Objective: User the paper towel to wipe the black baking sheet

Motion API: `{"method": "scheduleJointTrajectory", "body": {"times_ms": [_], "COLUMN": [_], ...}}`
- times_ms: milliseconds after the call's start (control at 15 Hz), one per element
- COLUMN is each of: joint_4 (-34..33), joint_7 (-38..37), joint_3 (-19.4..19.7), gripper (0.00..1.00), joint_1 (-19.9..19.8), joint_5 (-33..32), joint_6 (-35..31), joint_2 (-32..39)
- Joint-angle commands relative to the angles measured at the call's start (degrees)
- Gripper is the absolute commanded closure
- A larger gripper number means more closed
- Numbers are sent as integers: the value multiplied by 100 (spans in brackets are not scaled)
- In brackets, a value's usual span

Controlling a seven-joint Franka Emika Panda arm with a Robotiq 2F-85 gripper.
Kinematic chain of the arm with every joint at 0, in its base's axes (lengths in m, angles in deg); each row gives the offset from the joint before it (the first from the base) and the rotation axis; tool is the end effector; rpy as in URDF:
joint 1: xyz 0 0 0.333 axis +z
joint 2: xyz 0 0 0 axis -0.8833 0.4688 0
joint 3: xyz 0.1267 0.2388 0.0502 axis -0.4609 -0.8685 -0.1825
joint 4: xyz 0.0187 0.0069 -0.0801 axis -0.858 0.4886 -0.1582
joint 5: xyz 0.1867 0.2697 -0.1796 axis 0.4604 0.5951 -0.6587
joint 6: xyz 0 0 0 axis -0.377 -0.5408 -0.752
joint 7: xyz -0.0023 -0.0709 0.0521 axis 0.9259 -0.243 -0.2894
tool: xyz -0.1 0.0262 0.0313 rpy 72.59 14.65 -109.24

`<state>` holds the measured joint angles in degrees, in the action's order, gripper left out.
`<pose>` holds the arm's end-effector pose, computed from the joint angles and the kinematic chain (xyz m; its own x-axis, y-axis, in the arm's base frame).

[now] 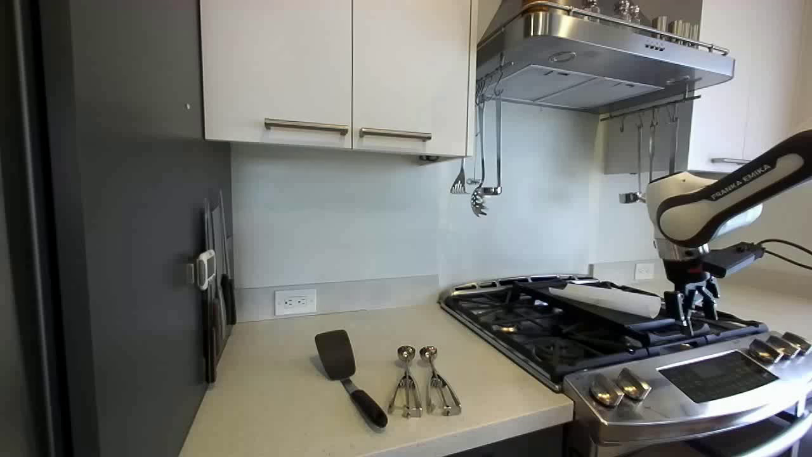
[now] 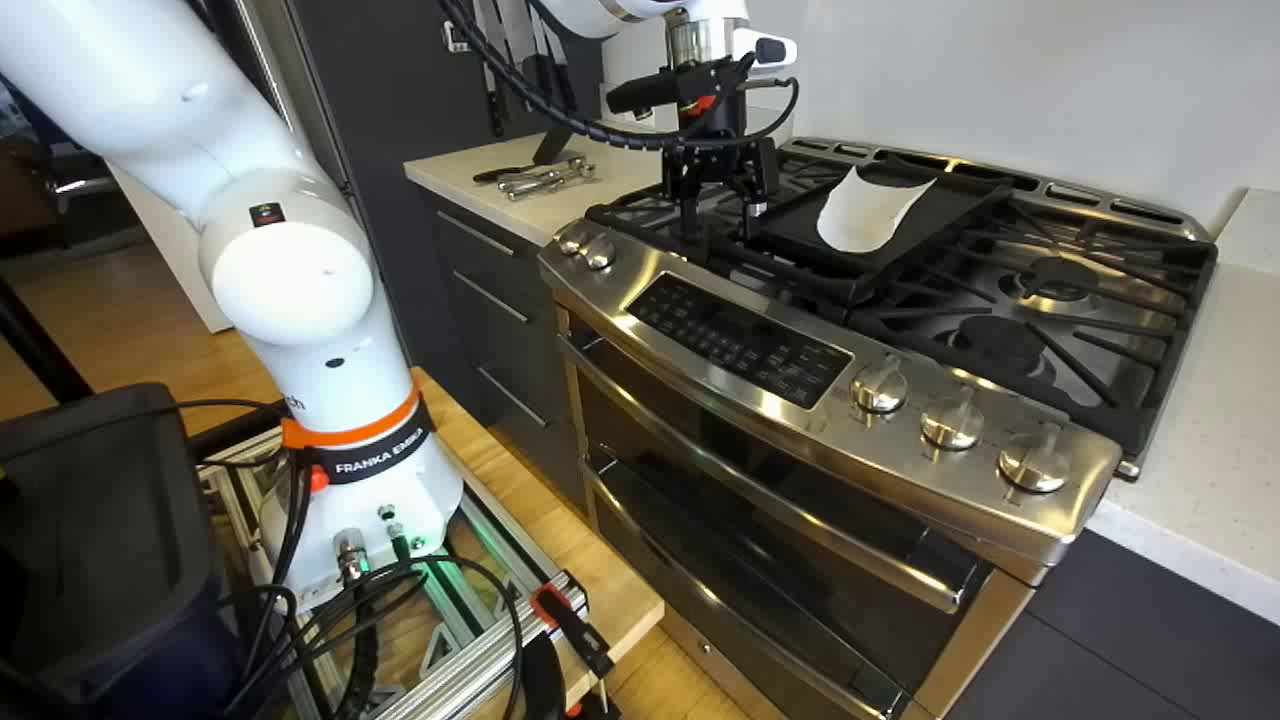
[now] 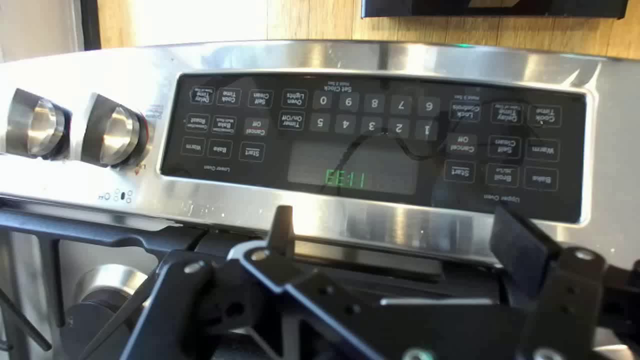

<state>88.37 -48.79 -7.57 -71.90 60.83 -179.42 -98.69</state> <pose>0.4109 -0.1019 0.3869 0.9931 0.0326 -0.1125 0.0609 -0.9642 0.2582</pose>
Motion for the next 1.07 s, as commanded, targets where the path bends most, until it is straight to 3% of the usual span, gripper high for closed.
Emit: {"method": "scheduleJointTrajectory", "body": {"times_ms": [0,533,1000], "joint_4": [-9,-9,-1479], "joint_7": [-33,-33,-2128], "joint_3": [117,117,85], "gripper": [0,0,0], "joint_1": [127,127,-74], "joint_5": [-38,-38,35], "joint_6": [22,22,323], "joint_2": [0,0,1220]}}
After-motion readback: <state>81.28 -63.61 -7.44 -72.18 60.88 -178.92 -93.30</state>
